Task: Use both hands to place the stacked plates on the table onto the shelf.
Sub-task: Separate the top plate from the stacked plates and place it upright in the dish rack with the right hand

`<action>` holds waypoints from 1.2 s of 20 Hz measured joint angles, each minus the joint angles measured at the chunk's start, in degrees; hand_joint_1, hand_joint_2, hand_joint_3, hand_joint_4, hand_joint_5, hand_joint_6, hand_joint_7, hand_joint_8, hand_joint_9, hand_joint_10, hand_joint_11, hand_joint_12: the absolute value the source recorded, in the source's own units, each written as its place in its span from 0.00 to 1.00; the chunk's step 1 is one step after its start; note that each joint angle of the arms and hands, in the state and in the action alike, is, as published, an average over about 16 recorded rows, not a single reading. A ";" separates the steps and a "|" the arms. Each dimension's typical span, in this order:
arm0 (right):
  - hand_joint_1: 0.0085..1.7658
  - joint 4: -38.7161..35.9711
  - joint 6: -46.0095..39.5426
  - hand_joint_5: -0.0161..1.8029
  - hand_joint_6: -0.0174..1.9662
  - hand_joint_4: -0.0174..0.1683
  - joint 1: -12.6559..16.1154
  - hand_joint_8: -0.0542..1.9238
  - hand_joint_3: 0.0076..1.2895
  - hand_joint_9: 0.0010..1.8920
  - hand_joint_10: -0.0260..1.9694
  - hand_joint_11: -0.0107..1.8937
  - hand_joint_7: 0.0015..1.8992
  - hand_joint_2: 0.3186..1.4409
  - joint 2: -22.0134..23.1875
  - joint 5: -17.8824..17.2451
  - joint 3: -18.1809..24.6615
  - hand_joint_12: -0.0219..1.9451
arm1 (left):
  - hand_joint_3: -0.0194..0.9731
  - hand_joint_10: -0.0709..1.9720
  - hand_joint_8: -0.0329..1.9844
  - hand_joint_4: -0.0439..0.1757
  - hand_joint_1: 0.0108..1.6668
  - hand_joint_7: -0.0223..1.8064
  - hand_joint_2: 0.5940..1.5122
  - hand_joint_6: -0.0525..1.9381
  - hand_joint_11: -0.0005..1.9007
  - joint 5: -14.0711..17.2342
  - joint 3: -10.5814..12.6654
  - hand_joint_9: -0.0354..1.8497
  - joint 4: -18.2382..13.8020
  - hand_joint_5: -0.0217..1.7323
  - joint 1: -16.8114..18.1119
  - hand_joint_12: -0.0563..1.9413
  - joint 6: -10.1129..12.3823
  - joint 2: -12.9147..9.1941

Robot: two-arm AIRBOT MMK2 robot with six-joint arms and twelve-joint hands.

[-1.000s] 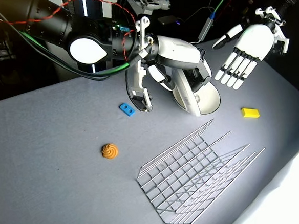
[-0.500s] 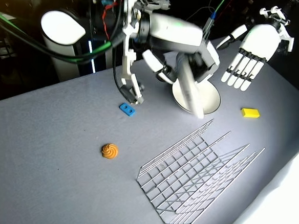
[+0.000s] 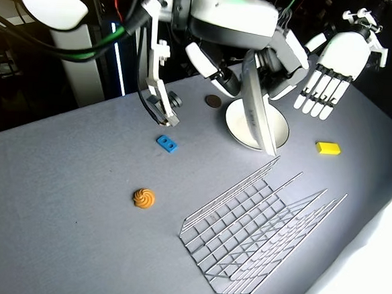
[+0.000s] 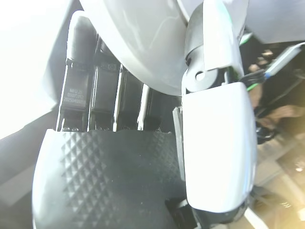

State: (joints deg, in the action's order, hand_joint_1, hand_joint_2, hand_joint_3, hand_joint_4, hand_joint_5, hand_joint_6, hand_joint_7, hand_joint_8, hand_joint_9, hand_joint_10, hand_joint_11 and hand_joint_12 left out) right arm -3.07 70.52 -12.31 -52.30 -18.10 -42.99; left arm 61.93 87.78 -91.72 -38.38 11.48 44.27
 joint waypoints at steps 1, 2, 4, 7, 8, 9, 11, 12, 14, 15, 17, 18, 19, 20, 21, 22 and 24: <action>0.68 -0.81 -2.40 0.58 0.35 0.10 0.72 0.57 0.00 0.50 0.60 0.34 0.55 0.57 0.38 0.38 -0.24 0.80 | 0.03 0.04 0.02 0.22 0.00 0.04 0.60 0.04 0.01 -0.04 -0.15 0.04 -0.06 0.05 0.03 0.03 0.06 0.07; 0.68 -1.77 -5.05 0.58 0.34 0.09 1.45 0.58 0.00 0.50 0.60 0.34 0.55 0.57 0.71 0.75 -0.54 0.80 | 0.03 0.04 0.02 0.22 0.00 0.04 0.60 0.04 0.01 -0.09 -0.30 0.04 -0.12 0.05 0.05 0.03 0.17 0.15; 0.68 -3.96 -10.96 0.58 0.34 0.09 2.87 0.58 0.00 0.50 0.60 0.34 0.55 0.57 1.27 1.50 -1.31 0.80 | 0.03 0.04 0.02 0.22 0.00 0.04 0.60 0.04 0.01 -0.22 -0.60 0.04 -0.23 0.05 0.10 0.03 0.48 0.36; 0.68 -7.60 -20.73 0.58 0.36 0.10 4.69 0.58 0.01 0.50 0.59 0.35 0.55 0.57 1.76 2.84 -2.88 0.78 | 0.03 0.04 0.02 0.22 0.00 0.04 0.60 0.04 0.01 -0.54 -0.96 0.04 -0.40 0.06 0.14 0.03 1.02 0.77; 0.68 -8.82 -24.12 0.58 0.36 0.10 5.20 0.58 0.01 0.50 0.59 0.35 0.55 0.57 1.84 3.42 -3.50 0.78 | 0.03 0.04 0.02 0.22 0.00 0.04 0.61 0.04 0.01 -0.68 -1.04 0.04 -0.43 0.06 0.12 0.03 1.21 0.94; 0.68 -10.03 -27.53 0.58 0.36 0.10 5.67 0.58 0.01 0.50 0.59 0.35 0.55 0.57 1.85 4.08 -4.17 0.78 | 0.03 0.04 0.02 0.22 0.00 0.04 0.61 0.04 0.01 -0.86 -1.10 0.04 -0.45 0.05 0.06 0.03 1.39 1.13; 0.69 -12.25 -33.98 0.58 0.35 0.10 6.52 0.59 0.01 0.49 0.59 0.34 0.55 0.57 1.74 5.60 -5.63 0.79 | 0.03 0.04 0.02 0.22 0.00 0.04 0.61 0.04 0.01 -1.23 -1.13 0.04 -0.55 0.05 -0.13 0.03 1.74 1.57; 0.69 -12.97 -36.77 0.58 0.35 0.10 6.90 0.59 0.00 0.49 0.59 0.34 0.55 0.57 1.63 6.47 -6.39 0.79 | 0.03 0.04 0.02 0.22 0.00 0.04 0.61 0.04 0.01 -1.43 -1.12 0.04 -0.59 0.05 -0.27 0.03 1.90 1.82; 0.69 -13.60 -41.35 0.58 0.35 0.09 7.59 0.60 0.00 0.48 0.60 0.34 0.54 0.58 1.31 8.41 -7.94 0.78 | 0.03 0.04 0.02 0.22 0.00 0.04 0.61 0.04 0.01 -1.84 -1.03 0.04 -0.65 0.05 -0.60 0.03 2.22 2.34; 0.69 -13.73 -43.32 0.57 0.35 0.08 7.91 0.61 0.00 0.48 0.60 0.34 0.54 0.58 1.13 9.41 -8.72 0.78 | 0.03 0.04 0.02 0.22 0.00 0.04 0.61 0.04 0.01 -2.04 -0.97 0.04 -0.65 0.05 -0.79 0.03 2.37 2.59; 0.69 -13.79 -46.58 0.57 0.36 0.08 8.45 0.61 0.00 0.47 0.60 0.34 0.53 0.59 0.75 11.35 -10.23 0.78 | 0.03 0.04 0.02 0.22 0.00 0.05 0.61 0.04 0.01 -2.43 -0.80 0.04 -0.63 0.05 -1.17 0.03 2.64 3.08; 0.70 -13.72 -47.84 0.57 0.36 0.07 8.66 0.62 0.00 0.47 0.60 0.34 0.53 0.59 0.53 12.24 -10.96 0.78 | 0.03 0.04 0.02 0.22 0.00 0.05 0.61 0.04 0.01 -2.63 -0.70 0.04 -0.61 0.05 -1.36 0.03 2.72 3.31; 0.70 -13.61 -48.87 0.57 0.36 0.07 8.81 0.62 0.00 0.47 0.60 0.34 0.53 0.59 0.30 13.08 -11.66 0.77 | 0.03 0.04 0.02 0.22 0.00 0.05 0.61 0.04 0.01 -2.81 -0.61 0.04 -0.59 0.05 -1.55 0.03 2.76 3.53; 0.70 -13.50 -49.76 0.57 0.36 0.07 8.94 0.62 0.00 0.46 0.60 0.34 0.52 0.59 0.06 13.87 -12.35 0.77 | 0.03 0.04 0.02 0.21 0.00 0.05 0.61 0.04 0.01 -2.99 -0.52 0.04 -0.57 0.05 -1.74 0.03 2.78 3.75; 0.70 -13.37 -50.51 0.57 0.35 0.06 9.05 0.62 0.00 0.46 0.60 0.34 0.52 0.60 -0.19 14.59 -13.03 0.77 | 0.03 0.04 0.02 0.21 0.00 0.05 0.61 0.04 0.01 -3.16 -0.43 0.04 -0.55 0.05 -1.93 0.03 2.80 3.96; 0.70 -13.23 -51.10 0.57 0.35 0.06 9.13 0.62 0.00 0.46 0.61 0.33 0.52 0.60 -0.44 15.21 -13.68 0.78 | 0.03 0.04 0.02 0.21 0.00 0.05 0.61 0.04 0.01 -3.32 -0.33 0.04 -0.54 0.05 -2.12 0.03 2.81 4.16; 0.70 -12.86 -51.86 0.57 0.34 0.05 9.24 0.62 0.00 0.46 0.61 0.33 0.52 0.60 -0.97 16.21 -14.97 0.78 | 0.03 0.04 0.02 0.21 0.00 0.05 0.61 0.04 0.01 -3.58 -0.15 0.04 -0.53 0.05 -2.51 0.03 2.78 4.50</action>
State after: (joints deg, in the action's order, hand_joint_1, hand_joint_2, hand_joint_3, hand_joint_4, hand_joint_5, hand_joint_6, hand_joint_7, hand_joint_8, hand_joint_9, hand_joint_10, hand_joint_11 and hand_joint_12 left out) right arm -15.93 18.66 -3.07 -53.27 -1.89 -57.96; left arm 58.34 87.63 -92.25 -40.88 14.25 48.77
